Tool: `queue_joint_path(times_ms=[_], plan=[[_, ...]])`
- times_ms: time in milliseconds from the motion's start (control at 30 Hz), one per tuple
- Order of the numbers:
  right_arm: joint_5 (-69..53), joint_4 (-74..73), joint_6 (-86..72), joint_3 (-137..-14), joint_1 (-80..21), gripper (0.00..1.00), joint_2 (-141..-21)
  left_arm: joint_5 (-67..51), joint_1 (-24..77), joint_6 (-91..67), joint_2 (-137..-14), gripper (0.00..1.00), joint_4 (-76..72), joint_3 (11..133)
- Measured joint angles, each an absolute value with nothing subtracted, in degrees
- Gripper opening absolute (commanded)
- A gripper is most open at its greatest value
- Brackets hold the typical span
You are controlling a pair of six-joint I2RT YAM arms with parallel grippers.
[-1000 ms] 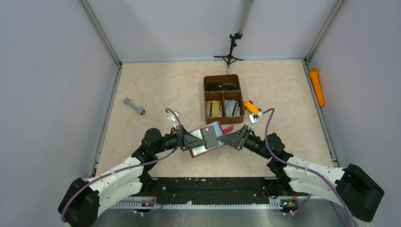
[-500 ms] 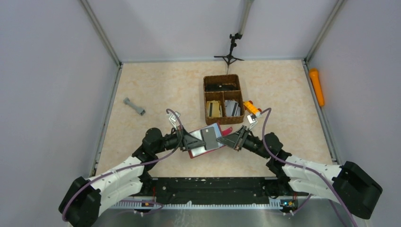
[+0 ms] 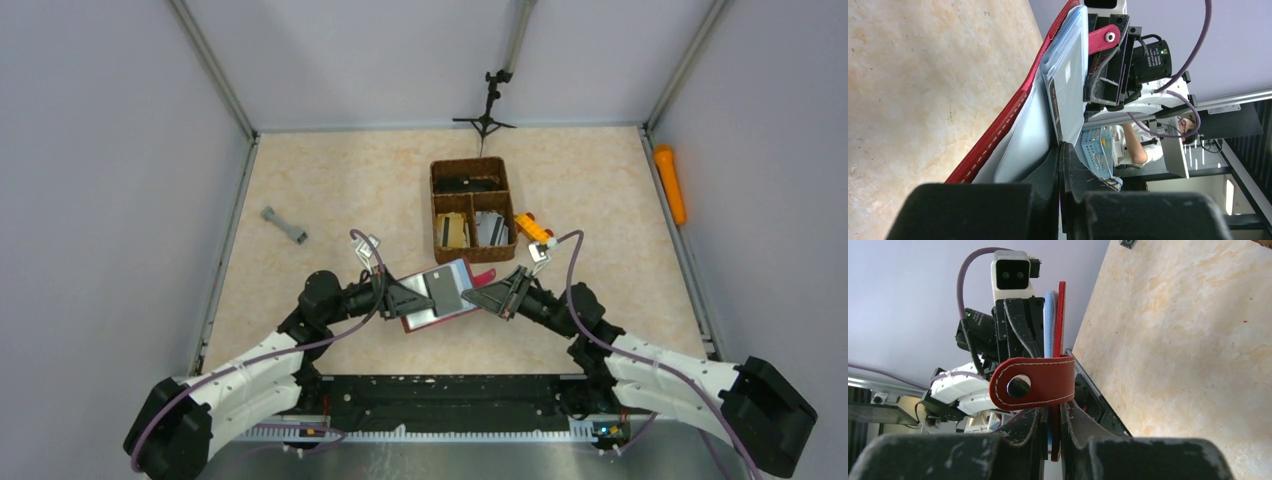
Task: Take the credit cards out of the card holder
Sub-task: Remove the credit card from the card holder.
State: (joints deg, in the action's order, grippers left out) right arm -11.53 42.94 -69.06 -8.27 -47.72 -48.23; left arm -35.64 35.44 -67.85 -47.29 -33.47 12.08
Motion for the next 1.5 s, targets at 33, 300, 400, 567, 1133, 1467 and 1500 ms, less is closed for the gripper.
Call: queue_joint_path(times_ms=[33,300,400,567,1133,1467,1500], plan=[[-11.4,42.3,-69.1,-8.3,-47.7,0.0,-47.5,-36.0,35.3,-67.9,-47.2,0.0,-33.5,12.1],[-9.3,40.1,-69.1,-7.7,-47.5,0.0,-44.9,-36.6,34.2,-67.9,-47.0,0.0,-33.3,11.8],[-9.0,40.2,-69.2,-7.2,-47.5,0.0,-44.9,-36.6,34.1,-67.9,-46.4,0.0,-33.2,11.5],[-9.0,40.2,-69.3,-7.0,-47.4,0.0,-44.5,-36.7,33.7,-67.8,-45.3,0.0,-32.8,11.2],[-3.6,24.0,-66.3,-6.3,-45.9,0.0,-32.0,-37.3,31.6,-66.9,-44.3,0.0,-29.7,11.0],[-0.6,13.4,-63.4,-6.5,-45.9,0.0,-28.9,-37.5,31.4,-65.6,-47.2,0.0,-29.4,11.0],[-0.5,13.4,-63.3,-6.5,-45.8,0.0,-28.9,-37.7,31.4,-65.6,-48.0,0.0,-29.6,11.0]])
